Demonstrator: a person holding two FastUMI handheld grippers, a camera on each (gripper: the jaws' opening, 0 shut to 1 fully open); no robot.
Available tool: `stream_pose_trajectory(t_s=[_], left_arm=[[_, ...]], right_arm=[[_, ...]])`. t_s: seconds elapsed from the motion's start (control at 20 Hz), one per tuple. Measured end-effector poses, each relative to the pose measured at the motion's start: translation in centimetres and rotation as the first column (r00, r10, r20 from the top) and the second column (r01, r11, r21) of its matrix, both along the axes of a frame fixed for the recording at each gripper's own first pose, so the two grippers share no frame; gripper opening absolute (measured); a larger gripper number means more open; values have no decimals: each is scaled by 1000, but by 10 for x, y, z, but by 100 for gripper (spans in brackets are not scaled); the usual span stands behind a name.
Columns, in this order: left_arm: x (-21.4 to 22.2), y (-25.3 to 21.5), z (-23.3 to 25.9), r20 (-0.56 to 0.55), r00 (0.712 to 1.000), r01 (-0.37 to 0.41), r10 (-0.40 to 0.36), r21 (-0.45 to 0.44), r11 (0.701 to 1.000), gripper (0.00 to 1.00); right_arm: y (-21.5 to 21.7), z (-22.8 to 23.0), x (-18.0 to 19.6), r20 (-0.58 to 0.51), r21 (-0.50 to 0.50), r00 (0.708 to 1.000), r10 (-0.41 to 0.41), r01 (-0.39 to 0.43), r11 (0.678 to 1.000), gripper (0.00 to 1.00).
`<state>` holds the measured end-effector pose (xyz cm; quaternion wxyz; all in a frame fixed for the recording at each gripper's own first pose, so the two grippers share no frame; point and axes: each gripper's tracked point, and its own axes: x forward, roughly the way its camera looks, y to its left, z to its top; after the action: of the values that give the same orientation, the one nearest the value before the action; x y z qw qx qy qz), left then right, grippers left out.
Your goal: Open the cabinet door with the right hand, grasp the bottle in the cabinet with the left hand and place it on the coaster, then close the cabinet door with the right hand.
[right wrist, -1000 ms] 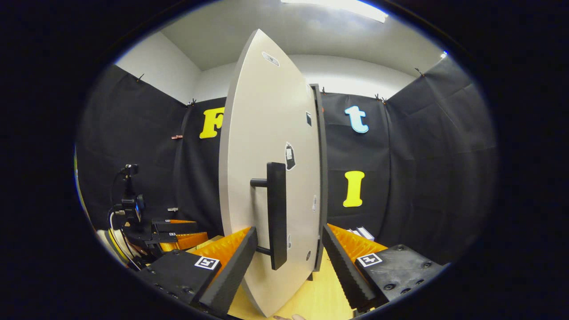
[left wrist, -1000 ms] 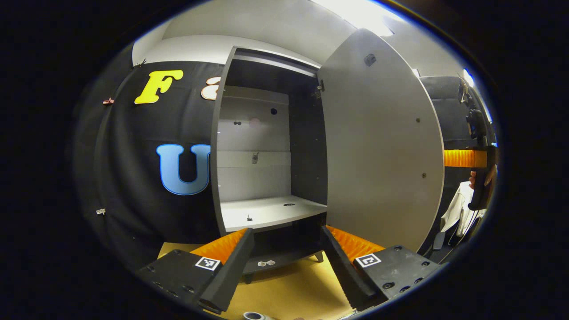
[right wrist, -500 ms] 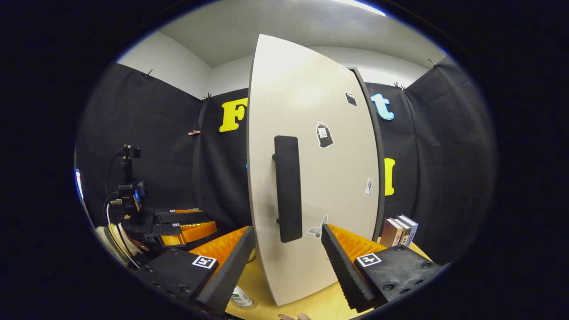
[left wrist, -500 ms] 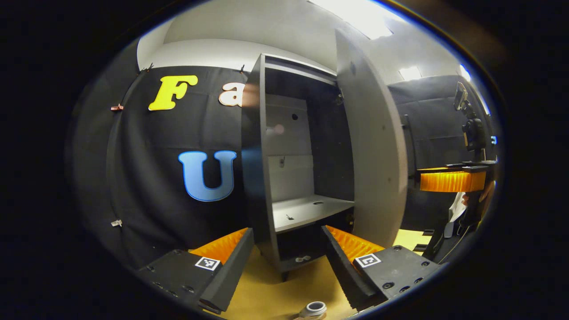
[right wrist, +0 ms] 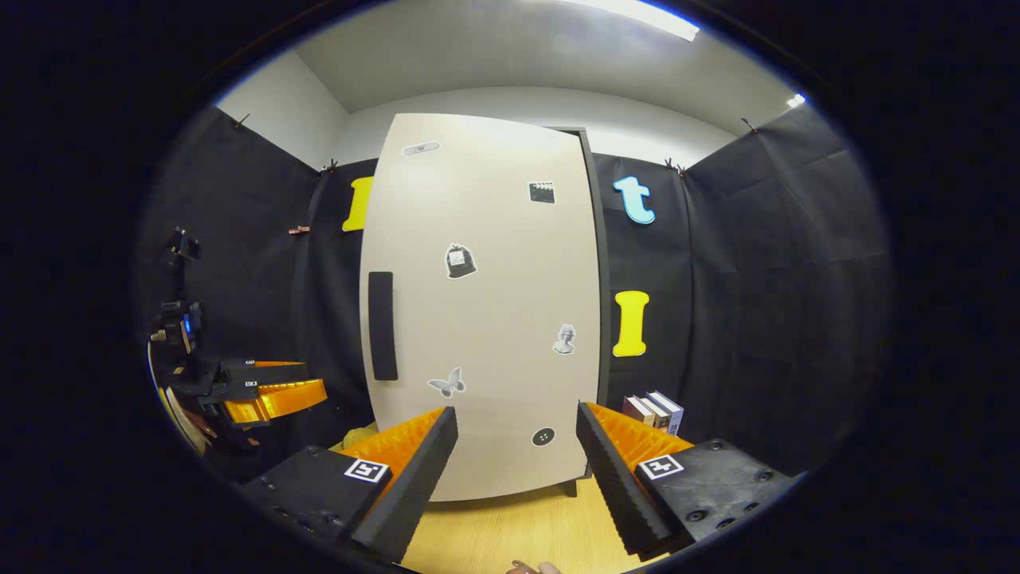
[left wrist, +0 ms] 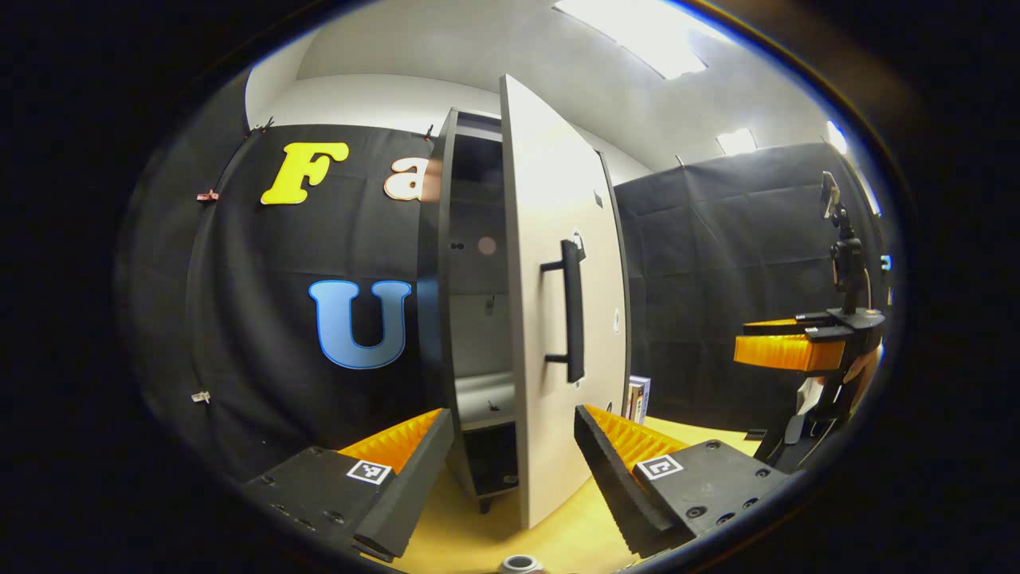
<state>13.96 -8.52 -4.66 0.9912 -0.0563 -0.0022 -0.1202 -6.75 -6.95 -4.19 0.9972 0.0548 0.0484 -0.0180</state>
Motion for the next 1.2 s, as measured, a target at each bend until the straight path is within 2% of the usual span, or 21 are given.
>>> stream_pose_trajectory(t_s=[0.1, 0.3, 0.45, 0.65, 0.7, 0.75, 0.95, 1.2], left_arm=[[6, -17, 9, -4, 999, -39, 39, -26, 999, 96], [2, -45, 15, -14, 990, -137, 137, -5, 991, 96], [-5, -57, 17, -17, 978, -209, 210, 26, 978, 96], [-15, -70, 12, -35, 960, -278, 278, 21, 960, 96], [-17, -73, 11, -44, 957, -285, 286, 22, 958, 99], [-16, -76, 12, -46, 958, -283, 284, 19, 959, 96], [-15, -86, 18, -39, 968, -248, 249, 25, 968, 96], [-8, -81, 20, -20, 975, -219, 222, 87, 972, 95]], right_arm=[[-21, 9, 2, 22, -7, 1000, 2, -2, 1000, 98], [-47, 7, 10, 32, -55, 998, 46, -45, 998, 97], [-51, 3, 16, 39, -72, 995, 94, -91, 993, 97], [-50, -4, 18, 31, -84, 989, 147, -144, 986, 97], [-48, -3, 16, 32, -75, 987, 154, -152, 986, 98], [-45, 0, 14, 45, -64, 987, 154, -151, 986, 98], [-43, 2, 10, 65, -74, 991, 116, -111, 991, 98], [-29, 4, 5, 83, -102, 987, 137, -128, 987, 98]])
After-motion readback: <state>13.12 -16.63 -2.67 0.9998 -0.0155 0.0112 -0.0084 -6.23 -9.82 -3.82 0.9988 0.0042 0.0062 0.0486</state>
